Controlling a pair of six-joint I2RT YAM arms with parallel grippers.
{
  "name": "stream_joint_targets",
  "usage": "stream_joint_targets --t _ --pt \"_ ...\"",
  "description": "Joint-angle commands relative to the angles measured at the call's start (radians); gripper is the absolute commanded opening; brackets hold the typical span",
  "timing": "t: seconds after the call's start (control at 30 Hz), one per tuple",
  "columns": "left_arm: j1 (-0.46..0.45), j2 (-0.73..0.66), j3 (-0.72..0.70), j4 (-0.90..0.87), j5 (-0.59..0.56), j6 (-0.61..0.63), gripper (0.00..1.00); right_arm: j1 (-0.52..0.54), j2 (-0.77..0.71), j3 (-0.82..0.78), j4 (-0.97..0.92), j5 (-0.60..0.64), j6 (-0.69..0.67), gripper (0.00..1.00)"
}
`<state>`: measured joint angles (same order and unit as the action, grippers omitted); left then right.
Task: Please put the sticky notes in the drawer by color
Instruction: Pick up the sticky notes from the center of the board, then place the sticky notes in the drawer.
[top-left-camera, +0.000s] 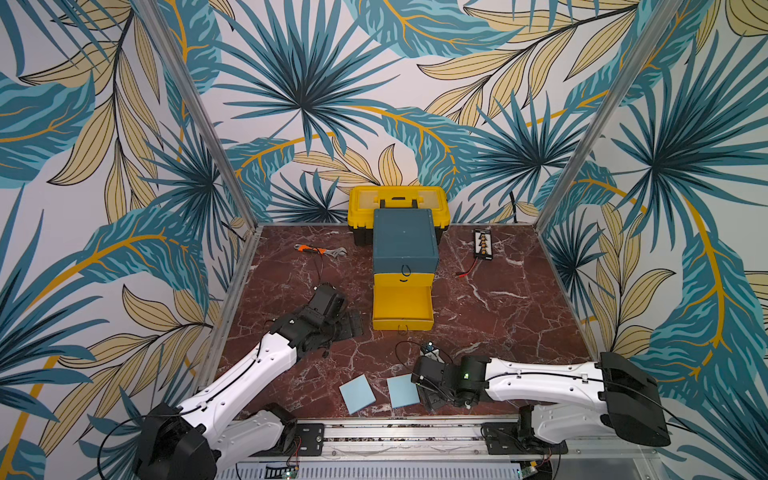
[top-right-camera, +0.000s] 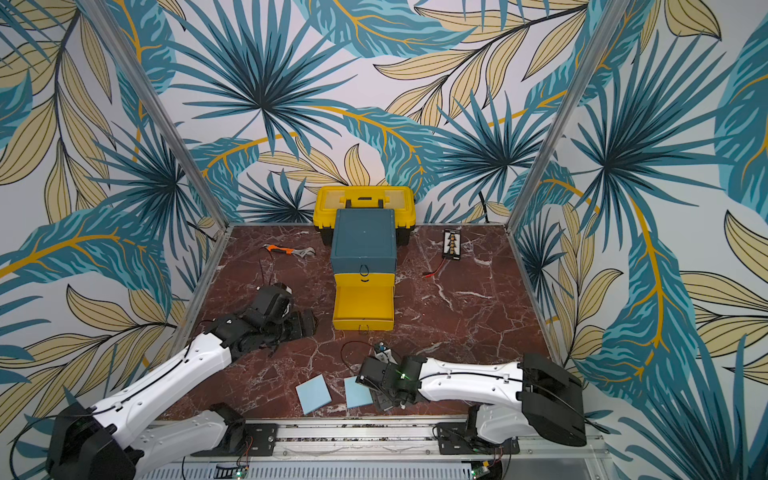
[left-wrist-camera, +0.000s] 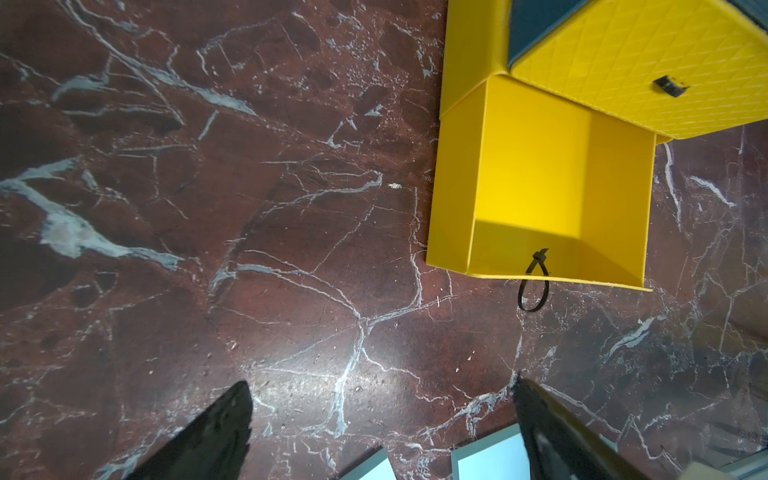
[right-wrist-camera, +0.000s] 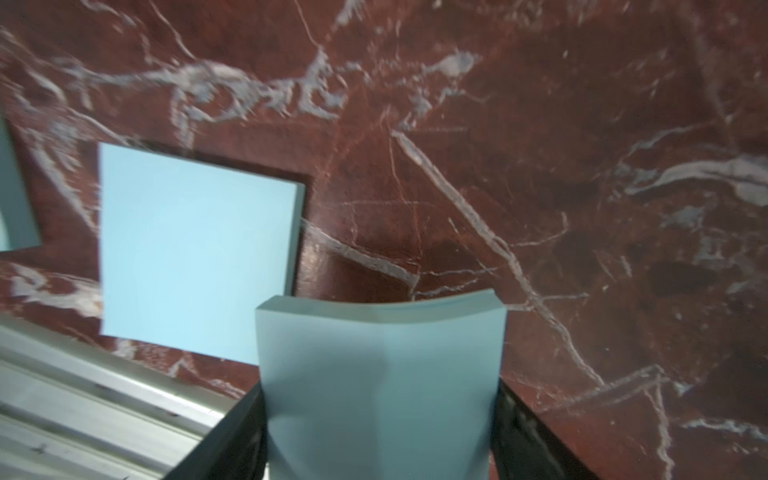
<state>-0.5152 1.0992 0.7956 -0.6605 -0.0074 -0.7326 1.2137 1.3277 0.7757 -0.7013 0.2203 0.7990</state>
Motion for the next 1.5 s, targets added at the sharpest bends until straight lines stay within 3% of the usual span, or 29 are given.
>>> stream_joint_targets --t 0.0,0.23,0.53,0.93,1.47 --pt "0.004 -0.017 0.007 0.022 -0.016 -0.003 1.00 0.005 -0.037 0.063 -0.102 0.068 -0.036 0.78" --pt "0.005 -0.035 0.020 0.000 -0.023 -0.003 1.00 -0.002 -0.049 0.218 -0.150 0.221 -0.116 0.78" --pt "0.006 -0.101 0.019 -0.048 -0.043 -0.008 1.00 -0.092 0.040 0.340 0.028 0.371 -0.249 0.77" --pt "0.004 -0.182 -0.013 -0.070 -0.110 -0.011 1.00 -0.181 0.243 0.399 0.298 0.379 -0.296 0.77" --pt "0.004 -0.192 -0.016 -0.077 -0.115 -0.012 1.00 -0.205 0.431 0.484 0.418 0.465 -0.347 0.77"
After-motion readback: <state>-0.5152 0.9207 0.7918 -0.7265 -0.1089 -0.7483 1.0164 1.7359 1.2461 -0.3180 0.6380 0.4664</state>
